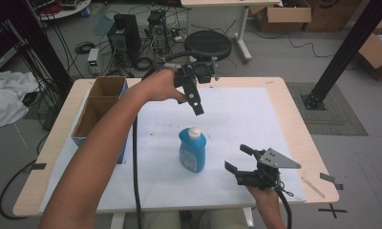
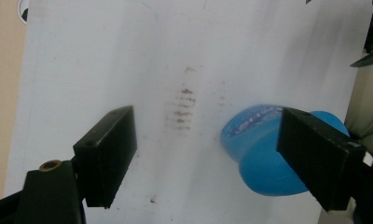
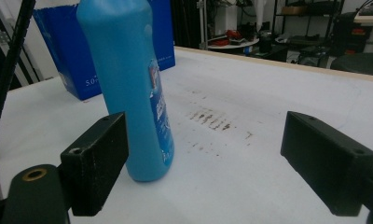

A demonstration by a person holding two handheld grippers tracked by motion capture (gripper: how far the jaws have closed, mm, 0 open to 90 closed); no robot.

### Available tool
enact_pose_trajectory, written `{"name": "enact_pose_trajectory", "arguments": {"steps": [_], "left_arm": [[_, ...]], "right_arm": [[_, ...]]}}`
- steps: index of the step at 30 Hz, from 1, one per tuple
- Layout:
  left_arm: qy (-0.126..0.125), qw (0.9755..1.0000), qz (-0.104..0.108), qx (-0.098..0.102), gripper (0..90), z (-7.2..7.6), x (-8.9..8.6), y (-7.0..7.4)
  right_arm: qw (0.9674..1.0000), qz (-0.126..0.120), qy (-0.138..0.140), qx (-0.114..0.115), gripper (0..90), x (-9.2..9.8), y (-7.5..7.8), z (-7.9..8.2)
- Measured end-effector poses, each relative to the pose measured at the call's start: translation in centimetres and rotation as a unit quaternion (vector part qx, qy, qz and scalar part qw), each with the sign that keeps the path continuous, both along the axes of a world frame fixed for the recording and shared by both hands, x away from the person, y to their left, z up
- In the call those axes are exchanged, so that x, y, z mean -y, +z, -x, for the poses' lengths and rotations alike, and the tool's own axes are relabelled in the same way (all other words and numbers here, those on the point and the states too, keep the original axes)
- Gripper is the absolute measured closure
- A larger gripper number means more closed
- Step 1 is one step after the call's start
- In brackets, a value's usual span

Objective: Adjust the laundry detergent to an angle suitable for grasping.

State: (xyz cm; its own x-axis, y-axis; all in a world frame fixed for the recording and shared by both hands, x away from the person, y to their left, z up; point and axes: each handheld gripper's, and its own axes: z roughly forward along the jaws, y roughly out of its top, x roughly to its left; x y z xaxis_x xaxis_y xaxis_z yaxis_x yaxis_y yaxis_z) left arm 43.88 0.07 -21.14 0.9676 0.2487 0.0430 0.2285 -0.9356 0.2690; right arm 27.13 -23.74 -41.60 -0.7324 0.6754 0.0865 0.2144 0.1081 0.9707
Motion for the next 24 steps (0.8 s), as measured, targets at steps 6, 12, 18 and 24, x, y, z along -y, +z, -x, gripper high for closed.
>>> {"name": "enact_pose_trajectory", "arguments": {"steps": [6, 12, 18, 24], "left_arm": [[0.000, 1.0000, 0.000, 0.000, 20.9, 0.0, 0.0, -0.1], [0.001, 1.0000, -0.002, -0.001, 20.9, 0.0, 0.0, -0.1], [0.001, 1.0000, -0.003, -0.002, 20.9, -0.1, 0.1, -0.2], [0.003, 1.0000, -0.002, -0.002, 21.0, -0.1, 0.0, -0.3]], "right_arm": [[1.0000, 0.002, -0.004, 0.004, 14.9, -2.1, -0.3, 0.0], [1.0000, 0.001, 0.006, 0.001, 14.8, -3.7, -0.5, -0.1], [0.9998, 0.009, 0.015, 0.008, 14.6, -5.9, 0.0, -0.5], [0.9997, 0.012, 0.019, 0.009, 14.6, -7.3, 0.1, -0.9]]}}
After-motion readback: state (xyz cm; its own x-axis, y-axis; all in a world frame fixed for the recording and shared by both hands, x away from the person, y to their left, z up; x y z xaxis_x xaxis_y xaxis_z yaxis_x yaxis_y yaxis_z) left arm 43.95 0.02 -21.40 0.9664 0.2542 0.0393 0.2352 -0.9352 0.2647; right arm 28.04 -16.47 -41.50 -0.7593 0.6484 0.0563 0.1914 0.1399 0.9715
